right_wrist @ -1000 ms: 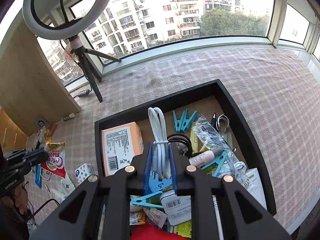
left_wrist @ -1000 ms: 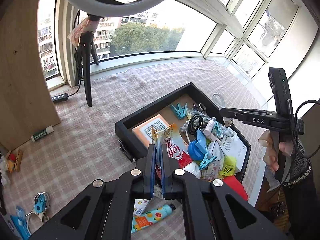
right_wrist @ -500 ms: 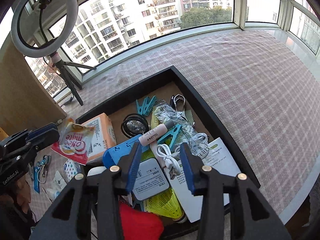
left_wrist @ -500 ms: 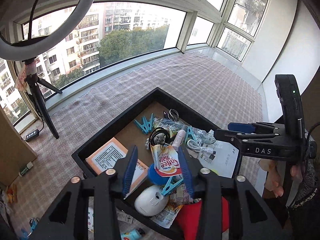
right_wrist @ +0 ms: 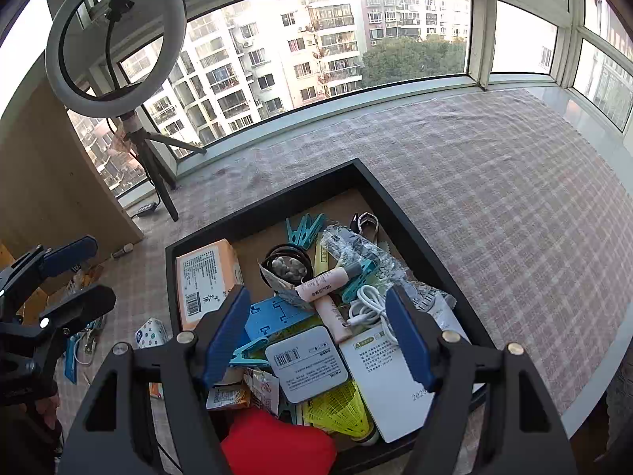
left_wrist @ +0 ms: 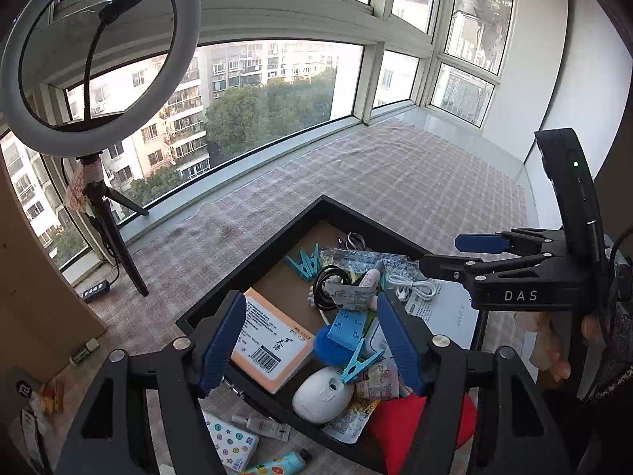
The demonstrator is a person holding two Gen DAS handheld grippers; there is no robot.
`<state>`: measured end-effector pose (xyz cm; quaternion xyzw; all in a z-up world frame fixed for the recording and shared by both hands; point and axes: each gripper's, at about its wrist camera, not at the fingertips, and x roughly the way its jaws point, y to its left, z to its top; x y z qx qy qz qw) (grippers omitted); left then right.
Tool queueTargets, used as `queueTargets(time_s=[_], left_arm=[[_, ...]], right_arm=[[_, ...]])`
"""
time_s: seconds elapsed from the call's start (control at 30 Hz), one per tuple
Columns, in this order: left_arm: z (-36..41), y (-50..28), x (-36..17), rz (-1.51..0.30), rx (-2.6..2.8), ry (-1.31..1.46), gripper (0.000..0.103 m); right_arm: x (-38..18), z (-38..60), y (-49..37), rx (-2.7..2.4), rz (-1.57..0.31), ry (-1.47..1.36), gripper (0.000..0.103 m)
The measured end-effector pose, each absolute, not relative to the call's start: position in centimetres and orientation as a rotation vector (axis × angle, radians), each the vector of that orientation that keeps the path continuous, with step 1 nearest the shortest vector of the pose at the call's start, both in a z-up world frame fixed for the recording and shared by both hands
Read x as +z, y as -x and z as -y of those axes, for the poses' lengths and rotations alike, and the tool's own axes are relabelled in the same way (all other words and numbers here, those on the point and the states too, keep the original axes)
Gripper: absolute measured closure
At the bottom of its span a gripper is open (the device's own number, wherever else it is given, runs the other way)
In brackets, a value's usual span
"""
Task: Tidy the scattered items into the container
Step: 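Withdraw both tools from the tray back over the table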
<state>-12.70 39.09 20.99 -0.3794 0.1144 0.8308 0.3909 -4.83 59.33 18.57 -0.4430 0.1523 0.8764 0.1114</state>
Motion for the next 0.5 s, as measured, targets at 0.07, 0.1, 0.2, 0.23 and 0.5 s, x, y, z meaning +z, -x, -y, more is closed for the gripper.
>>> queueTargets(time_s=[0.07,0.1,0.2,0.23,0.5], left_arm=[[-37.7,13.1,21.0,-0.260,2.120,0.988,0.038],[-37.0,13.2,20.9,-0.262,2.128,0.996,0.038],[-34.3,13.4,20.5,-0.287,2.175,1.012,0.038],[-33.1,13.6,20.2,-0.290,2.188,1.027,0.038],[-21.5,14.4,18.1,-0.292,2.317,1.153,0.042]], right_arm=[[18.7,-58.6,5.1,2.591,-0.437,1.302,0.033],[18.8,-58.2,5.2,2.601,-0.434,1.303,0.033],[19.0,-56.6,5.8,2.645,-0.410,1.324,0.033],[19.0,-55.9,6.0,2.658,-0.394,1.333,0.033],[18.1,-48.6,7.9,2.812,-0.261,1.476,0.033]])
